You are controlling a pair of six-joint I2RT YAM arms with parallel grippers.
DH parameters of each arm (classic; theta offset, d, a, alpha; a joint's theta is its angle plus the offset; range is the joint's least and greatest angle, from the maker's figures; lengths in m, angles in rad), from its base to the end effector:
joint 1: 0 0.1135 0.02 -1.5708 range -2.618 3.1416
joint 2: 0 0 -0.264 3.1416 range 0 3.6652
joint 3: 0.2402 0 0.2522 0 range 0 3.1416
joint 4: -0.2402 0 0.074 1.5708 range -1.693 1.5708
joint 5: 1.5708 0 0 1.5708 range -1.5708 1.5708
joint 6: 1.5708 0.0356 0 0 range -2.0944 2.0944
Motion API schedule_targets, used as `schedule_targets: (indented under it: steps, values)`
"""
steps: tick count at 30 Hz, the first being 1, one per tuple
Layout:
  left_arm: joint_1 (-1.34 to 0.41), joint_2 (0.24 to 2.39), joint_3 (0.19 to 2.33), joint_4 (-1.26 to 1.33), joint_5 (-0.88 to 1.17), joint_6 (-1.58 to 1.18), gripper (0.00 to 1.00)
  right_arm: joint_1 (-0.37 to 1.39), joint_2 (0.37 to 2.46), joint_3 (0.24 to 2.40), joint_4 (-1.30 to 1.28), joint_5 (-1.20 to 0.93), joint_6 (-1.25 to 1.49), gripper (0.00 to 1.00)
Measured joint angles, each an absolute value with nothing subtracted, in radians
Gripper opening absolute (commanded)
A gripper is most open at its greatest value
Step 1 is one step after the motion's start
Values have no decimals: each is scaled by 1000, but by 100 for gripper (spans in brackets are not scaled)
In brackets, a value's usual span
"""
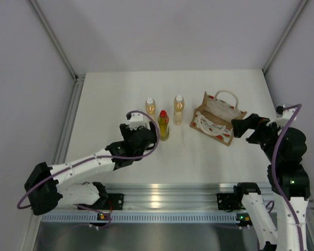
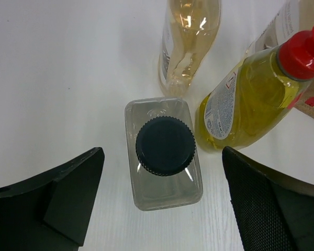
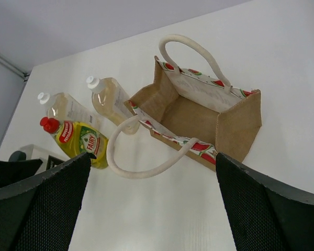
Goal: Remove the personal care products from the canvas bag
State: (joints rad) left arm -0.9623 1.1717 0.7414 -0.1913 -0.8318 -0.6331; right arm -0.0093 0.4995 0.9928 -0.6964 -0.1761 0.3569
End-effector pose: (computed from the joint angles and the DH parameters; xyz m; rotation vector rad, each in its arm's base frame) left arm 0.1615 -0.1858 0.2520 -0.1156 1.9722 -0.1142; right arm 0.0825 0.0055 0.3868 0.1986 1.7777 0.4066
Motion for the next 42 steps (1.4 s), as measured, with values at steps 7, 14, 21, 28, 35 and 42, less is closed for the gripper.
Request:
schedule_targets:
  steps: [7,14,21,28,35,42]
  values:
    - [-938,1125,907,-381,-812,-642,98,120,514,982,-698,21,294,99]
    - [-797,935,972,-593,-783,-661,98,312,543,975,-701,269,204,99]
    - [-698,865,1063,-790,-772,-634,98,358,506,974,-715,383,183,99]
    - [-696,783,1066,-950,-776,-596,98,358,403,974,-732,411,157,99]
    - [-695,617,1028,-981,-860,-601,98,377,376,958,-749,401,121,99]
    - [-695,606,1000,-990,-896,-631,98,435,376,923,-765,403,104,99]
